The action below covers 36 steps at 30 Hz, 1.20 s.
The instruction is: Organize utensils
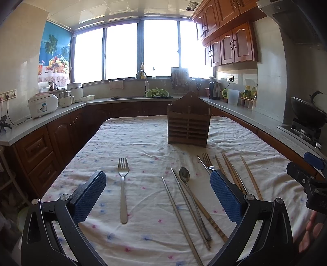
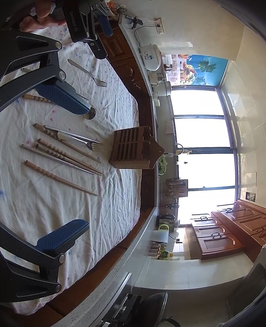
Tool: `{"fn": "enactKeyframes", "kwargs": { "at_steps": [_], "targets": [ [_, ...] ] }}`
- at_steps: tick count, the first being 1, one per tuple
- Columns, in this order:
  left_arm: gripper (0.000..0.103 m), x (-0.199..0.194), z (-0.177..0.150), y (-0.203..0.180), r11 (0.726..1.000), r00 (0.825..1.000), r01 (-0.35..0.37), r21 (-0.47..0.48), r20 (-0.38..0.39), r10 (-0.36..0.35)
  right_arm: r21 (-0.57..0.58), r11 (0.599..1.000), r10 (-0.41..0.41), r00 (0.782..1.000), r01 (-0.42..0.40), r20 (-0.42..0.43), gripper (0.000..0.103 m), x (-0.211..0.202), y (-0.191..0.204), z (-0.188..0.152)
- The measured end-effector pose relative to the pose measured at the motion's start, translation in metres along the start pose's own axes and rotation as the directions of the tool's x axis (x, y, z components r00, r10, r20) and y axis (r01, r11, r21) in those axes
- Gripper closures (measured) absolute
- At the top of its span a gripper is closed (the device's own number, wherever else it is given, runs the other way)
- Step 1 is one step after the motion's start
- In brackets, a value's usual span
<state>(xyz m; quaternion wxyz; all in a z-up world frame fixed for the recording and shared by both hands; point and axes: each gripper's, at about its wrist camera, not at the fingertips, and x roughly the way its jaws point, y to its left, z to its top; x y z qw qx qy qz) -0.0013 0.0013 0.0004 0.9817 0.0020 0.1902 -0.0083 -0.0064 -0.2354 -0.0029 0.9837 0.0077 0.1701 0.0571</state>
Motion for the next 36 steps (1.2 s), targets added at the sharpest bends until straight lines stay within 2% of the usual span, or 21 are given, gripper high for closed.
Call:
{"fn": "enactKeyframes", "kwargs": {
  "at_steps": [30,36],
  "targets": [
    [0.0,0.001,0.006,0.0,1.0,1.0,0.008,-0.003,-0.005,-0.008,0.01,1.0,0.012,1.0,-0.012,-0.001,0.0,0.0,0.001,0.0],
    [0.0,0.009,0.002,0.003,0.999,0.998,0.047,-0.017,-0.046,-0.047,0.026,0.999,0.029,0.999,-0.028,-0.021,0.0,0.006,-0.001,0.002]
  ]
}}
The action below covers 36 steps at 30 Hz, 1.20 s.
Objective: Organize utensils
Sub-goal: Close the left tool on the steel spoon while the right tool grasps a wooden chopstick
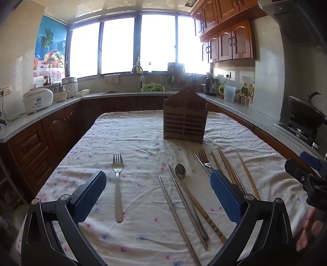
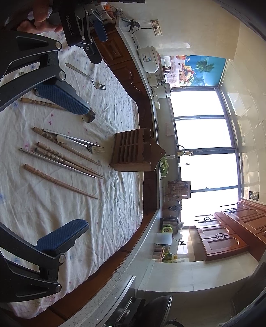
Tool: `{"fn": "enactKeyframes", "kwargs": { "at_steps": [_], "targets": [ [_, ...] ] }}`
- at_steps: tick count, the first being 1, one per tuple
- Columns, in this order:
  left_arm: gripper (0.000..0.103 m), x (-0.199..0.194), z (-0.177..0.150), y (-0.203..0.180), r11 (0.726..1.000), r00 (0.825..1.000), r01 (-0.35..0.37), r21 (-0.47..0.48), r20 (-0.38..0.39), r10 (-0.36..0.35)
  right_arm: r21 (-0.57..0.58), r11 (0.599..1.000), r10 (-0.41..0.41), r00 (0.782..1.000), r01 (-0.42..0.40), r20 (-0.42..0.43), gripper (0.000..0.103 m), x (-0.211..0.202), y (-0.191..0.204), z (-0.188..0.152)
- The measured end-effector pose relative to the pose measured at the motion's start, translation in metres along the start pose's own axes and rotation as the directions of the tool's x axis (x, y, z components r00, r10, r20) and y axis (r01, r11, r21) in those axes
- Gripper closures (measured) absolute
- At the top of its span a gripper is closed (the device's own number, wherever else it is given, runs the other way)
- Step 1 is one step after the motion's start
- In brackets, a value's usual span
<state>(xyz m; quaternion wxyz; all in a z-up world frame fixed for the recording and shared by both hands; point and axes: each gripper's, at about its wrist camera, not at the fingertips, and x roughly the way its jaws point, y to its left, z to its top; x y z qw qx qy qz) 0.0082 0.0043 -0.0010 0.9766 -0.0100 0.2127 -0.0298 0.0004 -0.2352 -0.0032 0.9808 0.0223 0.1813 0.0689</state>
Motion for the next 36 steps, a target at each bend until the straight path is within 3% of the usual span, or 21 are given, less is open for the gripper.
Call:
{"fn": "enactKeyframes", "kwargs": {
  "at_steps": [7,13,18,26,29,31,33,36],
  "targets": [
    [0.0,0.028,0.005,0.005,1.0,0.996,0.026,-0.013,-0.087,-0.028,0.025,1.0,0.015,0.999,-0.014,-0.051,0.0,0.017,-0.008,0.007],
    [0.003,0.065,0.014,0.003,0.997,0.979,0.074,-0.01,-0.191,-0.074,0.107,0.994,0.048,0.99,-0.034,-0.133,0.001,0.046,-0.027,0.013],
    [0.009,0.096,0.023,-0.002,0.993,0.961,0.118,0.001,-0.253,-0.114,0.193,0.981,0.068,0.973,-0.024,-0.223,0.019,0.079,-0.047,0.017],
    [0.023,0.143,0.025,-0.01,0.982,0.909,0.19,-0.003,-0.376,-0.177,0.235,0.972,0.063,0.936,0.021,-0.346,0.042,0.138,-0.072,0.024],
    [0.031,0.157,0.025,-0.015,0.979,0.894,0.206,0.011,-0.408,-0.183,0.237,0.971,0.058,0.919,0.039,-0.389,0.053,0.158,-0.08,0.022],
    [0.043,0.165,0.025,-0.017,0.977,0.886,0.212,0.016,-0.426,-0.186,0.239,0.97,0.061,0.906,0.046,-0.419,0.055,0.171,-0.084,0.019],
    [0.046,0.174,0.024,-0.02,0.975,0.876,0.219,0.028,-0.446,-0.184,0.244,0.969,0.066,0.893,0.05,-0.446,0.059,0.185,-0.087,0.017],
    [0.06,0.187,0.02,-0.025,0.971,0.855,0.235,0.042,-0.483,-0.187,0.243,0.968,0.067,0.878,0.057,-0.474,0.063,0.2,-0.09,0.013]
  ]
}}
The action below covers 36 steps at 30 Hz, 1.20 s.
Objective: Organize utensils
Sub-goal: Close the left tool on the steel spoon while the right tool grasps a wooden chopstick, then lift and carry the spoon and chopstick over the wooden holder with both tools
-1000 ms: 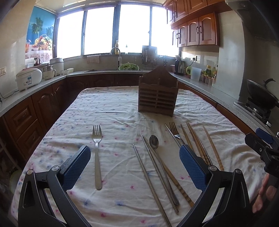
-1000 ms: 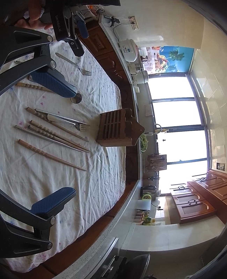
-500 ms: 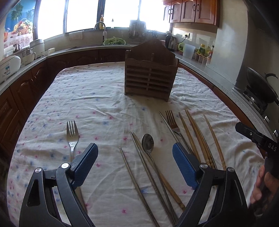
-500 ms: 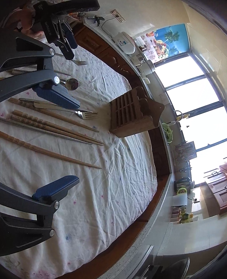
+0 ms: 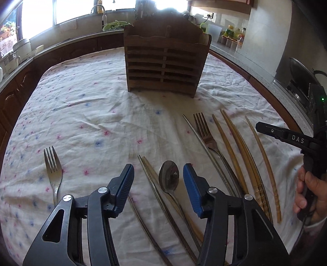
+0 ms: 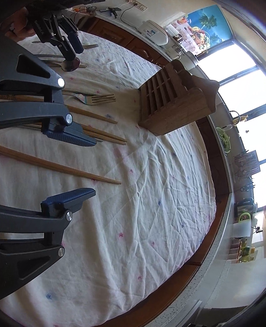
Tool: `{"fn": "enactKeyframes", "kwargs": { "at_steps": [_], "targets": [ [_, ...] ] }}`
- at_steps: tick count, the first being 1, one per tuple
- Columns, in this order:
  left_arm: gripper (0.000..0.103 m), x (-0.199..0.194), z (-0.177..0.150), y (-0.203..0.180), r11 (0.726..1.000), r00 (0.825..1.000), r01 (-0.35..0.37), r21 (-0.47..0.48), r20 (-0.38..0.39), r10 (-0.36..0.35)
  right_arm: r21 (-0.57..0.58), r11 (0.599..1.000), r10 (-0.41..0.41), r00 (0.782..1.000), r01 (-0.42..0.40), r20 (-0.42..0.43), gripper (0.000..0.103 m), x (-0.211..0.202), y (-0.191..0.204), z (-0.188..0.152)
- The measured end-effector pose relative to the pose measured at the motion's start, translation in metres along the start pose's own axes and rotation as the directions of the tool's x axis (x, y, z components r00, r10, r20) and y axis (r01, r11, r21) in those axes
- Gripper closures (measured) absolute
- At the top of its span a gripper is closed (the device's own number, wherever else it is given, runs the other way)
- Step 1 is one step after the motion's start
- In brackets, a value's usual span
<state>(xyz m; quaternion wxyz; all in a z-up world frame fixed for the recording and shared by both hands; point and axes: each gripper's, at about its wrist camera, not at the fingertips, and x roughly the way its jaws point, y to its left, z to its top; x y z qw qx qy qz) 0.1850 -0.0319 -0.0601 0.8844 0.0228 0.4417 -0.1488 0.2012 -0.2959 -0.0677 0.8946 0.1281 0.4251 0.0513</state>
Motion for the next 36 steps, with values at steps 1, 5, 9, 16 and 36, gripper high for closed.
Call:
{"fn": "enactKeyframes", "kwargs": {
  "at_steps": [1,5,9,16,36],
  "targets": [
    [0.067,0.004,0.0,-0.001,1.0,1.0,0.006,0.006,-0.013,-0.006,-0.002,1.0,-0.005,1.0,0.005,-0.01,0.064,0.004,0.0,0.001],
    [0.084,0.013,0.001,-0.005,0.999,0.999,0.023,0.036,-0.039,-0.021,-0.015,1.0,-0.025,0.999,0.024,-0.045,0.072,0.02,0.0,0.004],
    [0.096,0.013,0.002,-0.01,0.997,0.999,0.034,0.065,-0.033,-0.032,-0.075,0.994,-0.081,0.996,0.078,-0.037,0.094,0.025,0.007,0.007],
    [0.1,0.002,0.002,-0.003,0.996,0.997,0.076,0.039,-0.013,-0.076,-0.047,0.999,-0.017,1.0,0.016,-0.027,0.097,0.017,0.005,0.007],
    [0.1,-0.106,0.023,0.025,0.995,0.963,0.1,-0.001,0.251,-0.097,-0.049,0.985,0.173,0.959,-0.166,0.227,0.098,-0.096,0.04,0.037]
  ]
}}
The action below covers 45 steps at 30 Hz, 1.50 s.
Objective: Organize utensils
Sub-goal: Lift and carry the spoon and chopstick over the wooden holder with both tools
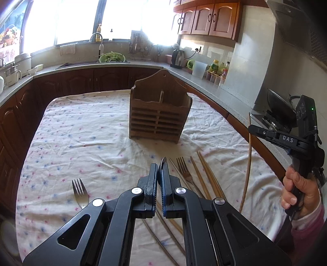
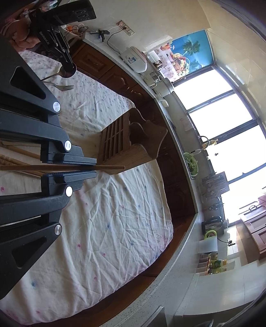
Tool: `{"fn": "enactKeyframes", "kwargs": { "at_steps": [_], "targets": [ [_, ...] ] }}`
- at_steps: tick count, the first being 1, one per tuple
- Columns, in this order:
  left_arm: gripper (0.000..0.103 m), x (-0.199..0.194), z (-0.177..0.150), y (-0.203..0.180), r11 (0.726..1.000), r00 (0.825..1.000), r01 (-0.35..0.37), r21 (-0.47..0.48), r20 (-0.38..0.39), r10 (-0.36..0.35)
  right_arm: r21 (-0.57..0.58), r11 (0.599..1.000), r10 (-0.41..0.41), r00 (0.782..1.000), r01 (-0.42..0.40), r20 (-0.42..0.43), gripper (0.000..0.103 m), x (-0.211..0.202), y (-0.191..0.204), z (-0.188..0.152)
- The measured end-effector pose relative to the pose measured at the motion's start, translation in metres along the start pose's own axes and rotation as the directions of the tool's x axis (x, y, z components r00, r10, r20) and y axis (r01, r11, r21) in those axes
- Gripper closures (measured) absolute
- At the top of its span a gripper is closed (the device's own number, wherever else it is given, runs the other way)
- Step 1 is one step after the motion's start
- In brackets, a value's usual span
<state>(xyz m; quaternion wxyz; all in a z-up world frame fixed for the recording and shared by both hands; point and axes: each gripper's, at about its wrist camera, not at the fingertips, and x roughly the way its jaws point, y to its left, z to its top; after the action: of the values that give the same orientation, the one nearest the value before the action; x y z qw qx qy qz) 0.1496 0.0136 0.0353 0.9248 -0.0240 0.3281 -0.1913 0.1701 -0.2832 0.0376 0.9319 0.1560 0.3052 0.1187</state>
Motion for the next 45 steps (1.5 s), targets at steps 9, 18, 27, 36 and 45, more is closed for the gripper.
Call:
{"fn": "enactKeyframes", "kwargs": {
  "at_steps": [9,18,27,36,45],
  "targets": [
    [0.1,-0.022,0.027,0.017,0.998,0.993,-0.049,-0.042,0.108,0.053,-0.011,0.999,0.043,0.996,-0.043,0.079,0.098,-0.007,0.016,0.025],
    [0.1,-0.022,0.063,0.032,0.989,0.971,-0.122,-0.084,0.198,0.136,-0.031,0.997,0.069,0.985,-0.065,0.161,0.098,-0.005,0.031,0.056],
    [0.1,-0.012,0.131,0.042,0.973,0.918,-0.198,-0.118,0.325,0.227,-0.034,0.996,0.091,0.955,-0.084,0.284,0.098,0.002,0.043,0.113],
    [0.1,0.037,0.186,0.047,0.946,0.862,-0.288,-0.147,0.391,0.323,-0.051,0.997,0.072,0.927,-0.057,0.367,0.098,0.029,0.05,0.156],
    [0.1,0.112,0.176,0.041,0.917,0.858,-0.381,-0.117,0.326,0.398,-0.028,0.999,0.044,0.941,-0.036,0.336,0.098,0.089,0.035,0.137]
  ]
}}
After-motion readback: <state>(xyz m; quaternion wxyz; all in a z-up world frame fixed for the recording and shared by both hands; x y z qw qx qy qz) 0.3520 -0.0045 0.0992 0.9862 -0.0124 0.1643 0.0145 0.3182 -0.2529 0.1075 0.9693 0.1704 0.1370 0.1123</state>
